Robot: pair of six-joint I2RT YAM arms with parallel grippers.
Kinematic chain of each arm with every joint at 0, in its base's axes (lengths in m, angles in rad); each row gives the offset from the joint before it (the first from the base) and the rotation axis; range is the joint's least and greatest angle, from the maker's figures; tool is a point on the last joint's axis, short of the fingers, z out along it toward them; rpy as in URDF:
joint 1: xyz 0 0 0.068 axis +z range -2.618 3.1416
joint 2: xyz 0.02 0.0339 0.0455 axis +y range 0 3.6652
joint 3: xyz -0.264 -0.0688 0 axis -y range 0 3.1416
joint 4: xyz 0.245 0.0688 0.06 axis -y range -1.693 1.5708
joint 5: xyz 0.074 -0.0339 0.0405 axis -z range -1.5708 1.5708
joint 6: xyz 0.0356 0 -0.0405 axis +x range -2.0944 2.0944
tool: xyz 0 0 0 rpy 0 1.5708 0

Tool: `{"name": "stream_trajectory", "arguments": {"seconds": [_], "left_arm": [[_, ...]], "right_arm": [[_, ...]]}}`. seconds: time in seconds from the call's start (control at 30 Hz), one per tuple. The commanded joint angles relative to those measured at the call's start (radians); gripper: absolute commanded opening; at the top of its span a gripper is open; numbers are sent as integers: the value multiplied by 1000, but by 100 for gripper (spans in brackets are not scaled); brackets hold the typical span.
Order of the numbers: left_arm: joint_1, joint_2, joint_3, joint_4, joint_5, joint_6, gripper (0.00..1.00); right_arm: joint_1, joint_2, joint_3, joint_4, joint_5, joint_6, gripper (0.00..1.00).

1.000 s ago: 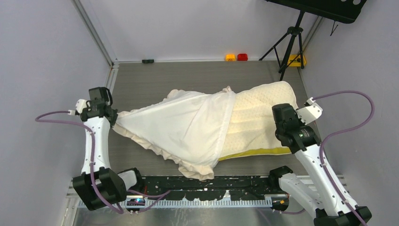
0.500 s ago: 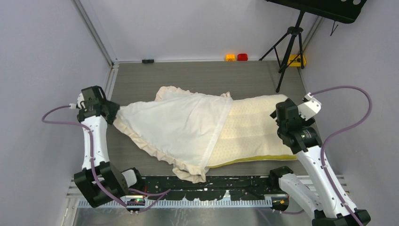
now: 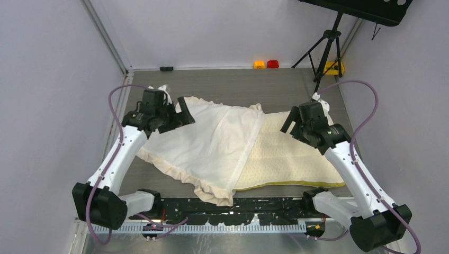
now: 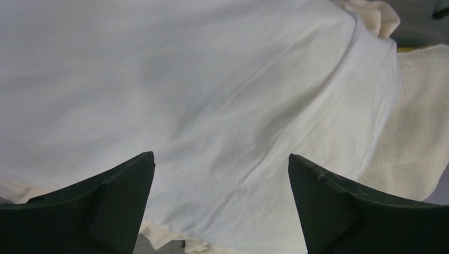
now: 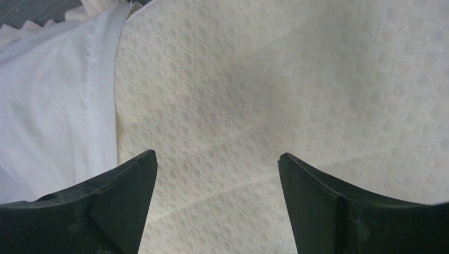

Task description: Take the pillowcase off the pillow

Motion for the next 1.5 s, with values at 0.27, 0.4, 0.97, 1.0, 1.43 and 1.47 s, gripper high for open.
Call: {"name": "stream_trajectory", "arguments": {"seconds": [0.27, 0.4, 0.97, 1.0, 1.43, 1.47], "left_arm": [[-241, 177, 47, 27, 84, 97, 100], [-326, 218, 72, 46, 98, 115, 100], [-366, 415, 115, 170, 208, 43, 86], [-366, 417, 114, 173, 214, 47, 81], [-220, 269, 92, 59, 21, 85, 0], [-184, 261, 87, 49, 20, 87, 0]], "right_arm": [[196, 169, -15, -147, 205, 312, 90], [200, 219, -74, -67, 188, 311, 90], [198, 277, -288, 184, 106, 326, 0], [198, 272, -287, 181, 112, 327, 0], [187, 216, -264, 129, 204, 314, 0], [183, 210, -261, 123, 210, 315, 0]]}}
